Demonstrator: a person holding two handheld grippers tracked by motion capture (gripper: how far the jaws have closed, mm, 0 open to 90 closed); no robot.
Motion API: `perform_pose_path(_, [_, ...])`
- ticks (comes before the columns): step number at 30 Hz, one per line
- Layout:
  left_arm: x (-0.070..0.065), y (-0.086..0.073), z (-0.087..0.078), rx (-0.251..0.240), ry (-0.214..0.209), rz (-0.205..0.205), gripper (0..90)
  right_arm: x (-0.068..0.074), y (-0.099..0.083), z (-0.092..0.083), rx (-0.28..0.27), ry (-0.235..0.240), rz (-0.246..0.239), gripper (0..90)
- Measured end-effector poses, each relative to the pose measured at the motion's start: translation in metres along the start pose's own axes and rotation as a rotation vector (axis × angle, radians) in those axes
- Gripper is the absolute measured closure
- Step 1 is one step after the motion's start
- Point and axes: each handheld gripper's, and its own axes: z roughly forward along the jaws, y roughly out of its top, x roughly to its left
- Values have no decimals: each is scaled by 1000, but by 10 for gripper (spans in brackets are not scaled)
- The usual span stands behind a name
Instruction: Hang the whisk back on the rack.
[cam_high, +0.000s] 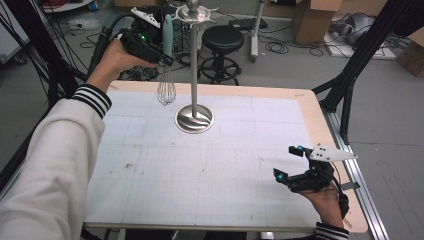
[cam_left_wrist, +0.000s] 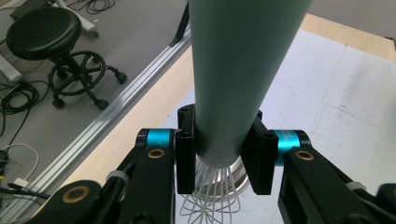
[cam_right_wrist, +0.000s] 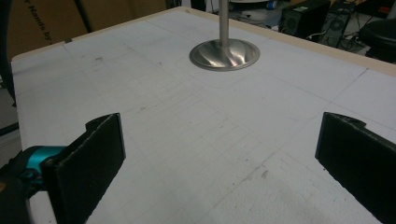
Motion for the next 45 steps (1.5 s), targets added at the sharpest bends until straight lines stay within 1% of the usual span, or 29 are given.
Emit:
perform_pose_path(5, [0, 1, 1, -1, -7, -12, 687, -1, -1, -1, -2, -2, 5, 5])
perform_pose_path(6, [0, 1, 2, -4, -6, -10, 686, -1, -1, -1, -2, -1, 5, 5])
perform_pose_path(7, [0, 1, 2, -5, 1, -3, 685, -1, -1, 0, -2, -2, 3, 5])
perform_pose_path(9, [0, 1, 1, -11, 16, -4, 667, -1, -1, 0, 1, -2, 2, 5])
perform_pose_path(11, [0, 0, -1, -25, 15, -8, 613, -1, -1, -1, -2, -2, 2, 5])
perform_pose_path(13, [-2, -1, -4, -33, 31, 8, 550, -1, 0, -1, -1, -2, 3, 5])
perform_pose_path(14, [-2, -2, -6, -46, 36, 19, 518, -1, 0, 0, -1, -3, 3, 5])
perform_pose_path(16, [-3, -5, -10, -67, 38, 24, 437, -1, -1, 0, 3, -2, 3, 5])
perform_pose_path(17, [-3, -7, -12, -68, 41, 23, 401, 0, -1, 0, 3, -1, 6, 5])
perform_pose_path(18, [-4, -9, -13, -58, 42, 23, 365, 0, -1, 0, 3, -1, 4, 5])
perform_pose_path(20, [-5, -12, -16, -28, 55, 58, 311, 0, -1, 0, 2, 0, 4, 5])
perform_pose_path(24, [-14, -14, -23, -10, 69, 65, 190, -1, -1, -1, -4, -4, 1, 5])
perform_pose_path(25, [-17, -14, -24, -8, 72, 65, 146, -2, -1, -2, -5, -3, 3, 5])
perform_pose_path(26, [-20, -14, -26, -7, 88, 66, 65, -2, -1, -2, -7, 0, 7, 5])
perform_pose_path(27, [-23, -14, -29, -13, 94, 65, 16, -2, -1, -2, -6, -1, 8, 5])
perform_pose_path(28, [-25, -16, -32, -35, 93, 60, 17, -2, -2, -2, -5, -2, 9, 5])
perform_pose_path(29, [-27, -18, -36, -77, 91, 53, 17, -2, -2, -2, -8, -2, 8, 5])
perform_pose_path(30, [-29, -21, -39, -100, 81, 41, 17, -3, -2, -3, -10, -4, 12, 5])
perform_pose_path(31, [-30, -23, -42, -86, 84, 47, 17, -3, -2, -3, -10, -3, 12, 5])
perform_pose_path(32, [-33, -26, -45, -86, 102, 54, 16, -3, -2, -3, -11, -3, 13, 5])
perform_pose_path(33, [-34, -31, -49, -101, 100, 58, 17, -3, -3, -4, -11, -3, 14, 5])
perform_pose_path(34, [-35, -35, -52, -120, 95, 50, 17, -3, -3, -4, -11, -3, 15, 5])
perform_pose_path(36, [-40, -45, -58, -122, 107, 54, 17, -4, -3, -4, -14, -6, 11, 5])
perform_pose_path(38, [-44, -57, -64, -131, 111, 49, 17, -3, -2, -5, -14, -7, 13, 5])
perform_pose_path(39, [-45, -63, -67, -133, 113, 62, 17, -3, -2, -5, -13, -9, 15, 5])
perform_pose_path(40, [-48, -69, -71, -139, 120, 58, 17, -3, -3, -5, -13, -9, 19, 5])
perform_pose_path(45, [-58, -97, -83, -166, 118, 55, 17, -3, -5, -4, -7, -13, 22, 5])
